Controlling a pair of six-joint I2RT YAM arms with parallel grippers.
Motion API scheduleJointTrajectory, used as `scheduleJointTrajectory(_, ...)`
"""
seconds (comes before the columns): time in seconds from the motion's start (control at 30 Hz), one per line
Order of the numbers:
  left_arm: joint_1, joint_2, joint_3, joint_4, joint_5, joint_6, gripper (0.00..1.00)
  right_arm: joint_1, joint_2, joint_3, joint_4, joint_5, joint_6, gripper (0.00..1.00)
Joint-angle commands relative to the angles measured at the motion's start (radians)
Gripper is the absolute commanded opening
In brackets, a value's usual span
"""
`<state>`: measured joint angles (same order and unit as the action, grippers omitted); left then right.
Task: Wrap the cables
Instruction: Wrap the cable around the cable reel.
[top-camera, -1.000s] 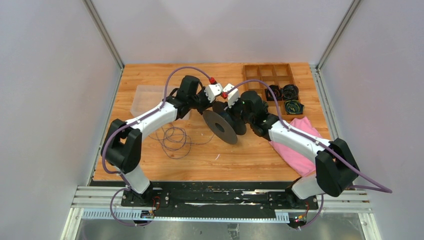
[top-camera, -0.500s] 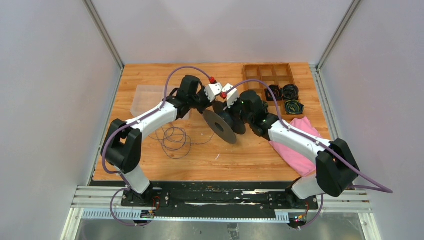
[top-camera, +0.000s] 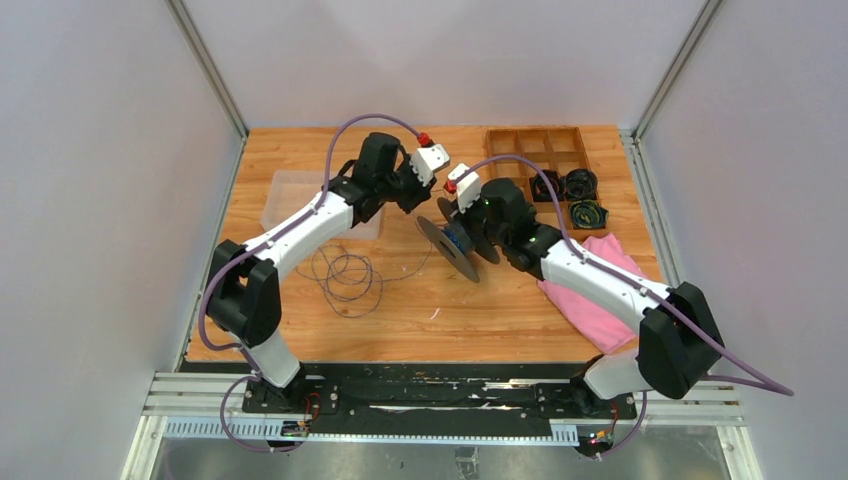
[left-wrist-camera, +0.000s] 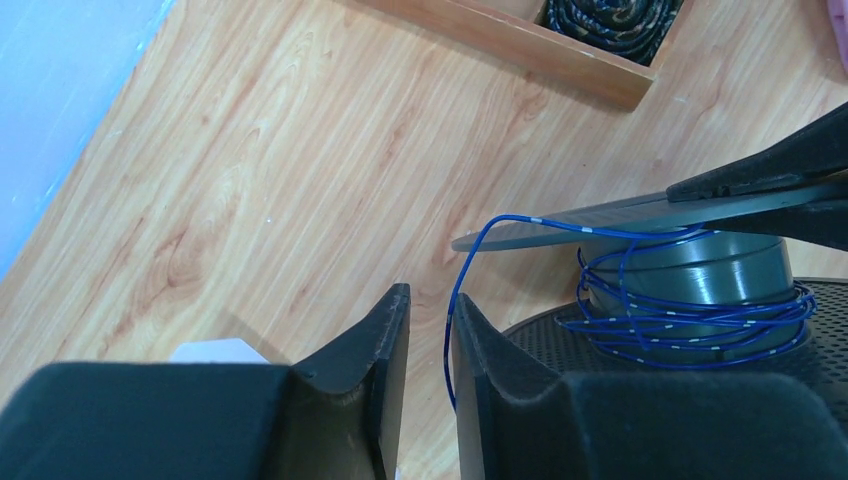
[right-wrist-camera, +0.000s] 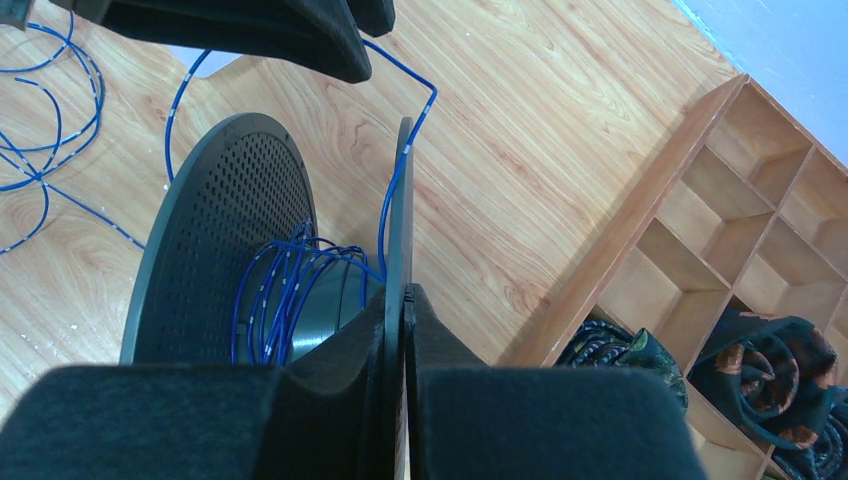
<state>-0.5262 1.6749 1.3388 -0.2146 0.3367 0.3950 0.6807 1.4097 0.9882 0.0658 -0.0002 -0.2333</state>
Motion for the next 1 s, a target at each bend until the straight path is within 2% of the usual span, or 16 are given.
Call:
scheduleJointTrajectory(0.0,-0.007,0.008,0.05,-0.05,0.011,-0.01,0.27,0.01,-0.053,0.04,0.015,0.025,-0.004,0.01)
scheduleJointTrajectory(0.27,-0.005,-0.001,0.091,-0.087,0.017,-0.025,0.38,-0.003,-0.076,0.059,-0.01,0.003,-0.005,0.01)
scheduleJointTrajectory(0.5,-0.005,-0.009,0.123,-0.104,0.039,-0.098,0.55,-0.017,-0.088,0.071,-0.032,-0.011,-0.001,0.01)
scheduleJointTrajectory(0.7,0.001,-0.029,0.122,-0.11,0.047,-0.103,0.65,-0.05,-0.108,0.064,-0.032,-0.055,-0.001,0.01)
scheduleJointTrajectory(0.97,0.097,-0.128,0.055,-0.048,0.141,-0.187,0.84,-0.098,-0.148,0.088,-0.076,-0.089,0.003,0.01)
